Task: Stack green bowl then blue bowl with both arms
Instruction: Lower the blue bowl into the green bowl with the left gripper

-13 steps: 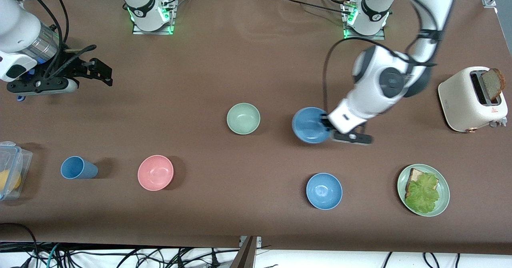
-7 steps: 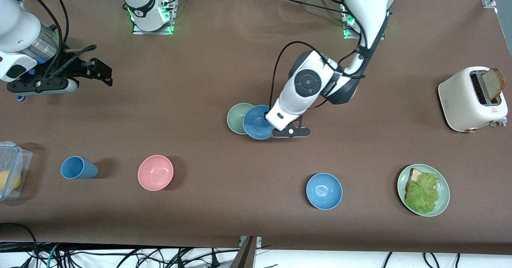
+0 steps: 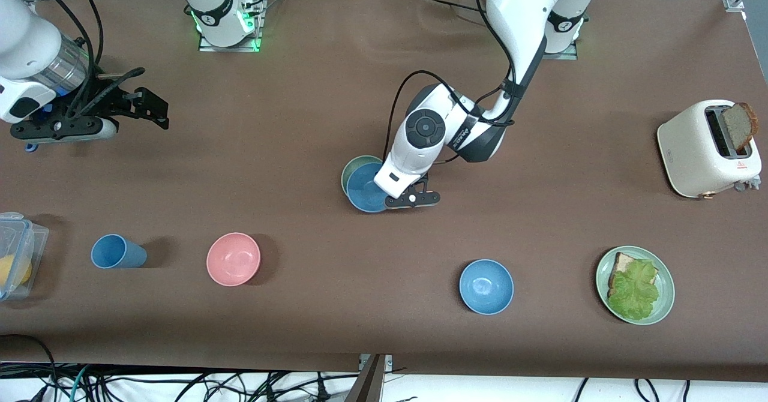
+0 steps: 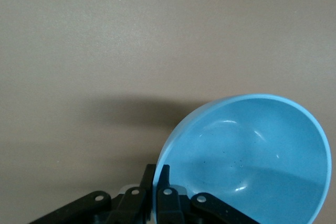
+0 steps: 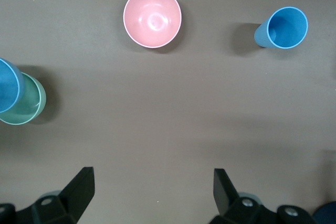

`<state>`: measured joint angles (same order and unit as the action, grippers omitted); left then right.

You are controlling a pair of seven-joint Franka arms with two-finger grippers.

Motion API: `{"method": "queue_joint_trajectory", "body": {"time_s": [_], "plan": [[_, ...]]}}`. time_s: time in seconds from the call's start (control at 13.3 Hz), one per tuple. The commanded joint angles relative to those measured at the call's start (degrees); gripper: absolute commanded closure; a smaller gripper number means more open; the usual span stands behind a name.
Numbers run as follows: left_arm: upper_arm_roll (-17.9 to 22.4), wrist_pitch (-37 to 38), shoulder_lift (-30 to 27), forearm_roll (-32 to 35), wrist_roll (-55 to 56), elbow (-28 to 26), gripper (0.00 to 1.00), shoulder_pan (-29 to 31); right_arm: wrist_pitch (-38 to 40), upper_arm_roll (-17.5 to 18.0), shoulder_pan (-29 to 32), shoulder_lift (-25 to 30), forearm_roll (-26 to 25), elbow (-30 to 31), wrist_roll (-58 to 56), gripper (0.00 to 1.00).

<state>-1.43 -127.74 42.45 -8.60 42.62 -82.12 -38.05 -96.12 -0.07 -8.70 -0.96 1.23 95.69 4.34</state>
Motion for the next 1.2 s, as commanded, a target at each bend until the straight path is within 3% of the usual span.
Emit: {"method": "queue_joint_trajectory", "body": {"time_s": [0.0, 1.13], "plan": [[1.0, 1.1, -0.1, -1.2, 1.1, 2.8, 1.00, -0.8, 1.0, 0.6, 0.6, -0.4, -0.7, -1.2, -0.6, 0.00], [0.3, 1.7, -1.3, -1.2, 1.4, -0.9, 1.00, -4.0, 1.0, 0.6, 0.6, -0.4, -0.7, -1.1, -0.6, 0.00]]}}
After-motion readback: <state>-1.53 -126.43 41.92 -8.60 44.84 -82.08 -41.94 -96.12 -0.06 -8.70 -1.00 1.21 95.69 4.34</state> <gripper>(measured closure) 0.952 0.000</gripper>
